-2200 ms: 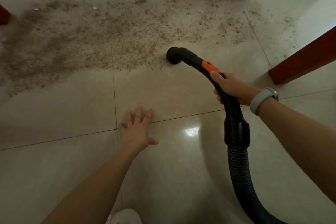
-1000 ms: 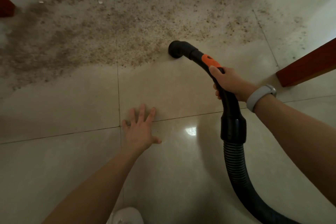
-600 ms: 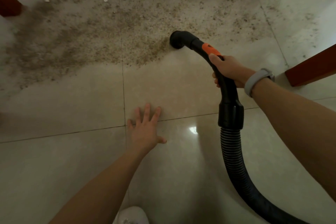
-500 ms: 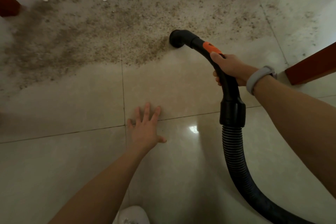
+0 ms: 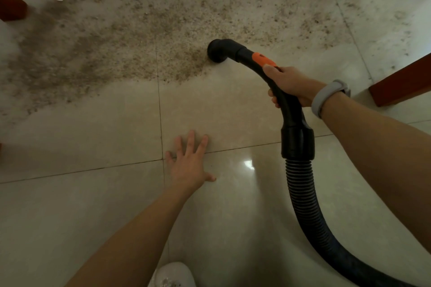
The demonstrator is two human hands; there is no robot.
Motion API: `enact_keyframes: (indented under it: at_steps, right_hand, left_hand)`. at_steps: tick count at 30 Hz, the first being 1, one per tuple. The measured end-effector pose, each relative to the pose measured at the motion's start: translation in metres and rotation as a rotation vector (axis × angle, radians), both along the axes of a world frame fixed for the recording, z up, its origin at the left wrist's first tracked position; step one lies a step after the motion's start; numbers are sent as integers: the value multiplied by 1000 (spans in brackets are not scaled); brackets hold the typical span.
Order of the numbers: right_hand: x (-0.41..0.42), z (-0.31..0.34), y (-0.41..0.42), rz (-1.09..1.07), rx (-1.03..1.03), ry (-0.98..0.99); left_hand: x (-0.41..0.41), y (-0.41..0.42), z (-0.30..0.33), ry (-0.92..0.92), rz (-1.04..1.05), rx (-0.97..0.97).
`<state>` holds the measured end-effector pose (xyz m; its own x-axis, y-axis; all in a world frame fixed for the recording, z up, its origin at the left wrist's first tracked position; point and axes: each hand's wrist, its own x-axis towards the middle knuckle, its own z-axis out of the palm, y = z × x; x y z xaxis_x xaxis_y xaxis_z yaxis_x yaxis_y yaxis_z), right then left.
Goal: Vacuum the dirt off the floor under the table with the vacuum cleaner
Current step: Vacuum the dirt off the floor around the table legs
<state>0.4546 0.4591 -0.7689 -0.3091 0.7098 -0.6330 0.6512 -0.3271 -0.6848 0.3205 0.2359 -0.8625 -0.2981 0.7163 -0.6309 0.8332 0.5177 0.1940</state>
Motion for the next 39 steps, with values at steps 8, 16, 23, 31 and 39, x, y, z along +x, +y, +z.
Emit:
enact_keyframes:
  at_steps: [8,16,23,31,39]
  right_hand:
    - [14,1,-5,13,-26,-17]
    - [23,1,-17,14,-102,19]
    - [14,-3,-30,29,-77,35]
    - [11,-3,-41,79,-89,30]
    - [5,-2,-51,134,-102,45]
  left_hand:
    - [0,0,0,2,0,1]
    - [0,0,-1,5,13,5]
    - [0,0,0,19,5,2]
    - [-1,0,0,21,-8,-7]
    - [-1,0,0,14,-4,-8]
